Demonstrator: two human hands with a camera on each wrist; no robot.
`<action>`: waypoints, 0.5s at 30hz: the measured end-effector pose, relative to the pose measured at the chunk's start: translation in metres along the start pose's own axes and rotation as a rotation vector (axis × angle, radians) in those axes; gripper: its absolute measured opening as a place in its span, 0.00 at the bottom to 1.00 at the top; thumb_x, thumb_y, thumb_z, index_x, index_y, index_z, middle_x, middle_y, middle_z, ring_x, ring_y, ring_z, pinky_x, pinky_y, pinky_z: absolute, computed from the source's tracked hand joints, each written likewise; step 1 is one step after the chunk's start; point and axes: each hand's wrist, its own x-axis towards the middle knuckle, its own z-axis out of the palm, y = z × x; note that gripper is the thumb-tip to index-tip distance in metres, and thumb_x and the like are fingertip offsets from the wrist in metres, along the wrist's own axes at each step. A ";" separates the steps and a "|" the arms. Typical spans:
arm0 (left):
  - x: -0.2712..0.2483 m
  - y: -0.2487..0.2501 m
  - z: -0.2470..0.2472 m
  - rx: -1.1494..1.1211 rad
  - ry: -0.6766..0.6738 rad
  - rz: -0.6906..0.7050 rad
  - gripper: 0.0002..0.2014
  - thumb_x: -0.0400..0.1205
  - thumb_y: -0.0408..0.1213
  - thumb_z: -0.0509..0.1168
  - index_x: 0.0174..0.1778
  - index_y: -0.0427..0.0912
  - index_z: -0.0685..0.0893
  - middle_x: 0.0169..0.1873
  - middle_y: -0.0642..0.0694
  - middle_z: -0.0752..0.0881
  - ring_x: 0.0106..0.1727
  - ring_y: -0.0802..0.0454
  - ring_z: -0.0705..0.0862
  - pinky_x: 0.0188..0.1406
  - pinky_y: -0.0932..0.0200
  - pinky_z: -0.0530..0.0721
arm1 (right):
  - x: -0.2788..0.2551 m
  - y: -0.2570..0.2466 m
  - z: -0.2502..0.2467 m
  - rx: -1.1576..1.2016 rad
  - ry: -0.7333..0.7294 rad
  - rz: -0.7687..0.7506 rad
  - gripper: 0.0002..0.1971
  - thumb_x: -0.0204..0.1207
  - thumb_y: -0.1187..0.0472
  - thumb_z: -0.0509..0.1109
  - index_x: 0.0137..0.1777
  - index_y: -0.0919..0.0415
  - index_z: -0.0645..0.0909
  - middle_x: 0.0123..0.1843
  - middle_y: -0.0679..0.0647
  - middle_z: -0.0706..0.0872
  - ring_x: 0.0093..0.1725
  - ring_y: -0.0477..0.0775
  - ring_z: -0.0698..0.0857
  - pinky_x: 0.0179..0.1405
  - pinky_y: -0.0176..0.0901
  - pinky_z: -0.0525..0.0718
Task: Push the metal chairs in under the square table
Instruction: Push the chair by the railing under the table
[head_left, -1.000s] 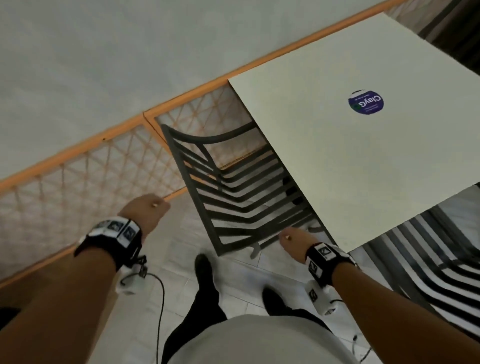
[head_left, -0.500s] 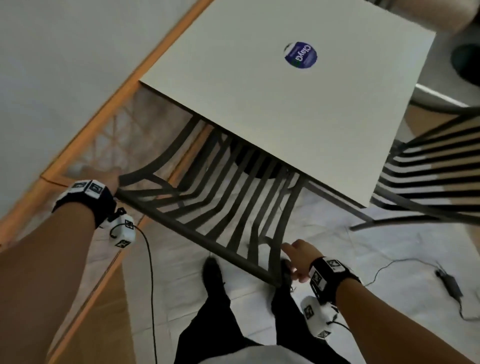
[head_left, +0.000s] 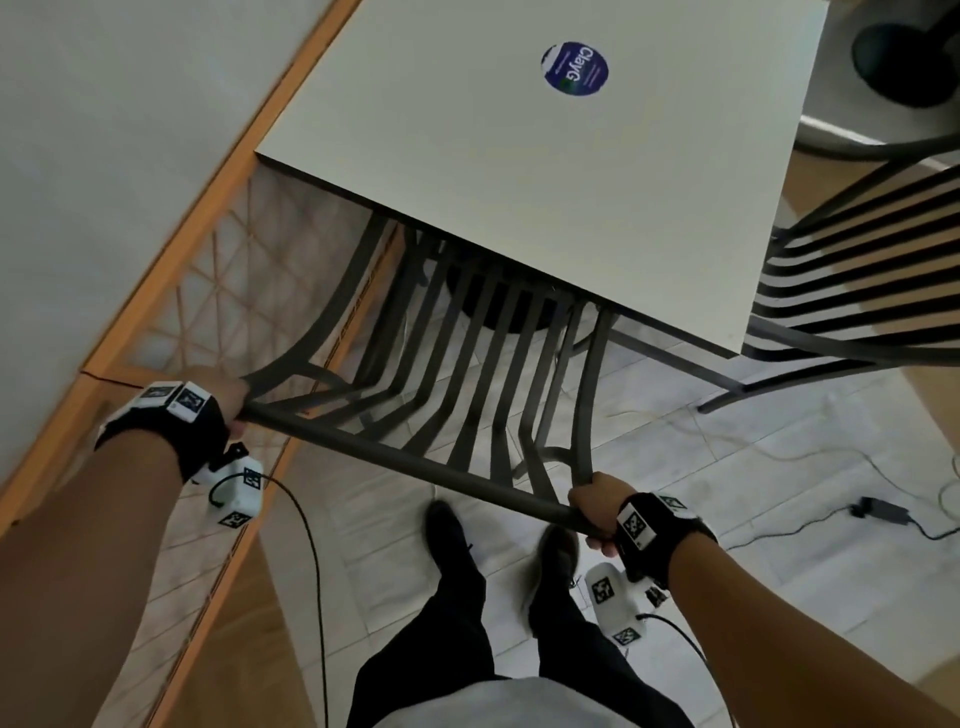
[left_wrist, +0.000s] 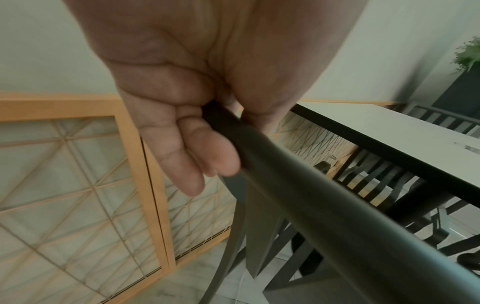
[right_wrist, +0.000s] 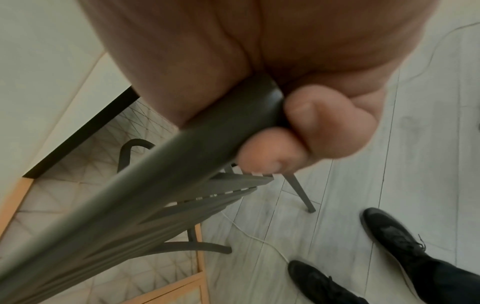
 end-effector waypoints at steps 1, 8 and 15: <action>-0.003 -0.004 0.000 -0.013 -0.013 -0.003 0.19 0.85 0.32 0.62 0.69 0.24 0.75 0.37 0.37 0.80 0.29 0.45 0.80 0.44 0.43 0.89 | -0.002 0.000 0.000 -0.026 0.001 -0.010 0.12 0.78 0.59 0.60 0.32 0.52 0.70 0.30 0.55 0.80 0.22 0.53 0.81 0.11 0.32 0.75; -0.001 -0.021 -0.009 -0.029 -0.026 -0.032 0.15 0.84 0.33 0.62 0.62 0.26 0.81 0.39 0.33 0.84 0.29 0.40 0.84 0.40 0.42 0.89 | -0.005 -0.003 0.009 -0.142 -0.054 -0.019 0.06 0.77 0.58 0.62 0.50 0.59 0.76 0.32 0.54 0.80 0.25 0.51 0.82 0.12 0.31 0.76; 0.000 -0.017 -0.012 -0.067 -0.012 -0.051 0.13 0.84 0.34 0.62 0.60 0.28 0.80 0.39 0.32 0.83 0.36 0.36 0.85 0.51 0.38 0.90 | -0.003 -0.009 0.016 -0.149 -0.040 -0.020 0.20 0.78 0.60 0.61 0.67 0.67 0.77 0.34 0.53 0.78 0.29 0.52 0.81 0.10 0.29 0.75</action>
